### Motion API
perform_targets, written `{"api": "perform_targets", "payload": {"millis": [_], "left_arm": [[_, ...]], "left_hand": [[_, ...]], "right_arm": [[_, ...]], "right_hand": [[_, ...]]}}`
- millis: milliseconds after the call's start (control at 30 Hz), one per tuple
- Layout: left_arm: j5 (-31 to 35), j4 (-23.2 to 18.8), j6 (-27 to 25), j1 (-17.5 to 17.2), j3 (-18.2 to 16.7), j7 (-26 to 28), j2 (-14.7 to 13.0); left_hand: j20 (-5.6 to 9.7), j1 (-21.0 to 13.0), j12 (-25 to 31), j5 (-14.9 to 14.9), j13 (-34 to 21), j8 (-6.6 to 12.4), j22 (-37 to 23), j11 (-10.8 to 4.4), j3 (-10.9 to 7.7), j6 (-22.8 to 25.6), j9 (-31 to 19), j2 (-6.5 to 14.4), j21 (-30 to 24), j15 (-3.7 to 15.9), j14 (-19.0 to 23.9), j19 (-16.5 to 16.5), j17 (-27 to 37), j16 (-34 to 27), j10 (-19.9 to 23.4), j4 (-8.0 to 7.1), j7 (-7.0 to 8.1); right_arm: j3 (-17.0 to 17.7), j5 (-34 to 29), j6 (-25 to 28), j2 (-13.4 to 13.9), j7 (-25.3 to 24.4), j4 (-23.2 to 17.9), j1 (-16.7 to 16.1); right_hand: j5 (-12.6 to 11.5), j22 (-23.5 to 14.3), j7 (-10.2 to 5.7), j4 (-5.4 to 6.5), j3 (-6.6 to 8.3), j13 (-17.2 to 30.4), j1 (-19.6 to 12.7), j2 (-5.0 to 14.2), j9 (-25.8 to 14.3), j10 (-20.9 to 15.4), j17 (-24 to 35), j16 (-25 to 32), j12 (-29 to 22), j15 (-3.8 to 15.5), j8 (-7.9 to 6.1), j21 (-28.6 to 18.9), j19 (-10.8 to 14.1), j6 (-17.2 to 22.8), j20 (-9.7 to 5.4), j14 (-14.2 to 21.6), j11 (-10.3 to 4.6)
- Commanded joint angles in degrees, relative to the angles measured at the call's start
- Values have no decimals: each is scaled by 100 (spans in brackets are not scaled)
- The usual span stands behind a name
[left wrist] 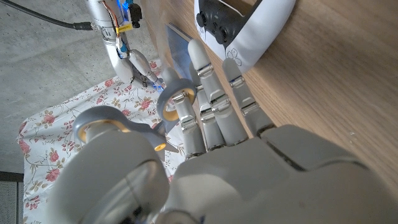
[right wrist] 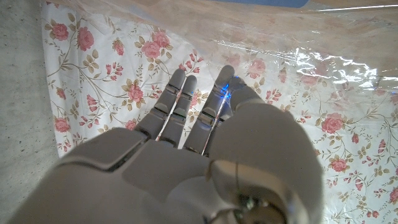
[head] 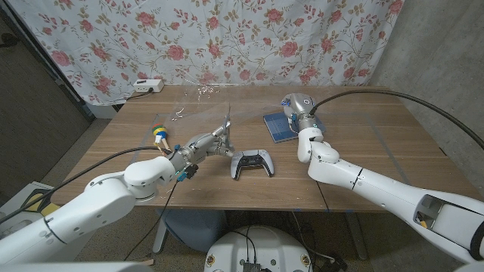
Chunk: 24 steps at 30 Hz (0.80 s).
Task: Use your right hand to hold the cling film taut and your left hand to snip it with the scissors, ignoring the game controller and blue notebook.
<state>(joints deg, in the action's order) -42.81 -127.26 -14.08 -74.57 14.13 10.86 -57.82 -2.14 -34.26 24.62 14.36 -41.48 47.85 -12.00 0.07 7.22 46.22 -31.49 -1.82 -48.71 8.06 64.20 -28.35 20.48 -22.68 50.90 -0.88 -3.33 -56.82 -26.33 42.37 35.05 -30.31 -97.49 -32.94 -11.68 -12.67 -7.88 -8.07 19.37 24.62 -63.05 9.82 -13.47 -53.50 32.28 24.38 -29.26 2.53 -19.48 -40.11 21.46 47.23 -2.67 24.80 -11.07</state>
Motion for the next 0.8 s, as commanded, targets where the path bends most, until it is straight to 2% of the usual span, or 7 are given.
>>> {"api": "perform_targets", "payload": {"millis": [33,400,800], "left_arm": [[15,72,21,175,150,-198,18],[6,72,-62,396,326,-321,69],[27,178,-58,557,475,-343,199]], "left_hand": [[28,-72,-17,-13,9,-10,-5,-315,40,12,-10,-2,-5,40,3,-22,-4,-38,382,-2,-56],[47,-91,-25,-35,-5,-22,-4,-329,57,25,-15,9,-6,55,18,-23,-6,-51,386,-6,-44],[104,-108,-38,-61,-3,-32,-3,-351,85,32,-33,13,-23,52,61,-73,-30,-63,411,-11,-25]], "right_arm": [[28,-30,139,-71,3,-183,-29],[252,149,241,-267,-162,-176,-156],[345,197,407,-226,-101,-360,-244]], "right_hand": [[-55,-10,16,-29,16,39,-50,-10,-18,-40,35,2,-41,1063,16,-68,-10,60,-37,70,-24],[-96,-6,55,-40,14,18,-40,-24,-25,-82,57,-16,-92,1053,42,-134,-56,147,42,131,10],[-132,4,80,-65,25,-52,-48,-50,-25,-143,50,-47,-112,1045,62,-189,-70,223,92,198,42]]}}
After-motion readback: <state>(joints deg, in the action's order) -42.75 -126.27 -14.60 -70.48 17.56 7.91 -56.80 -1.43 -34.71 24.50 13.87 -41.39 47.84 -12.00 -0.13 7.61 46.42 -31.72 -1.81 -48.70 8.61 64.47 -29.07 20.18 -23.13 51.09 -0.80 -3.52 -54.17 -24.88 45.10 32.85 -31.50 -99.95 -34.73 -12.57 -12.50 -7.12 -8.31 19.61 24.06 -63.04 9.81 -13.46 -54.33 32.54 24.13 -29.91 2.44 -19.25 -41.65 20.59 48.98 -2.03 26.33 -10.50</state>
